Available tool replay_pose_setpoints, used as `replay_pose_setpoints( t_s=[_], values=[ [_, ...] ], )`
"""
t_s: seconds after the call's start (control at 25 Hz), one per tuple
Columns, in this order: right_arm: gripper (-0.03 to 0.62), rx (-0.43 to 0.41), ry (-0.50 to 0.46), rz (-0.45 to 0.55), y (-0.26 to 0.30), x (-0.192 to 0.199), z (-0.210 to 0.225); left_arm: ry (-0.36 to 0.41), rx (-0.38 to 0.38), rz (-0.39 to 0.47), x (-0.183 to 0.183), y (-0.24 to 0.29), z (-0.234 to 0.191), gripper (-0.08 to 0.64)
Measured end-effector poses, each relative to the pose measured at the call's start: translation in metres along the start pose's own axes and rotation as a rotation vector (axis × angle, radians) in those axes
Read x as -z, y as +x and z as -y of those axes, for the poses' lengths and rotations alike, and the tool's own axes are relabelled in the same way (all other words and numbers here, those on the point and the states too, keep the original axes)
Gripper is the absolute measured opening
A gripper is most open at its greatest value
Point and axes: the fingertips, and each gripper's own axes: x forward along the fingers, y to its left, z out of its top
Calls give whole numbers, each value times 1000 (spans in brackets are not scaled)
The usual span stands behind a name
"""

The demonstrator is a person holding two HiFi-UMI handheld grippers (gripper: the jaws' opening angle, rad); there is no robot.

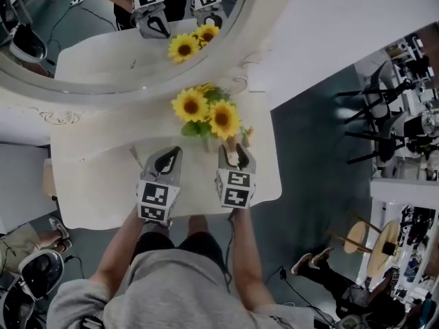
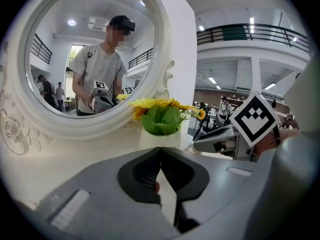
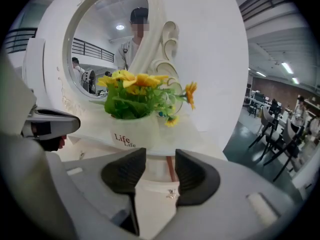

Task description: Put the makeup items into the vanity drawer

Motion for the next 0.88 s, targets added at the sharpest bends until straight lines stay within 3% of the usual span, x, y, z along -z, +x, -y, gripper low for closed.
replay_pose_setpoints(
  t_s=[0.56,0.72,0.88],
  values=[
    [184,75,52,219,-106,-38,-20,91,87,131,-47,-53,23,11],
    [165,98,65,272,-134,-38,-29,109,120,154,-49,-68,30,11],
    [107,129,69,337,-159,-37,-39,122,146,177,-51,-84,37,11]
  ],
)
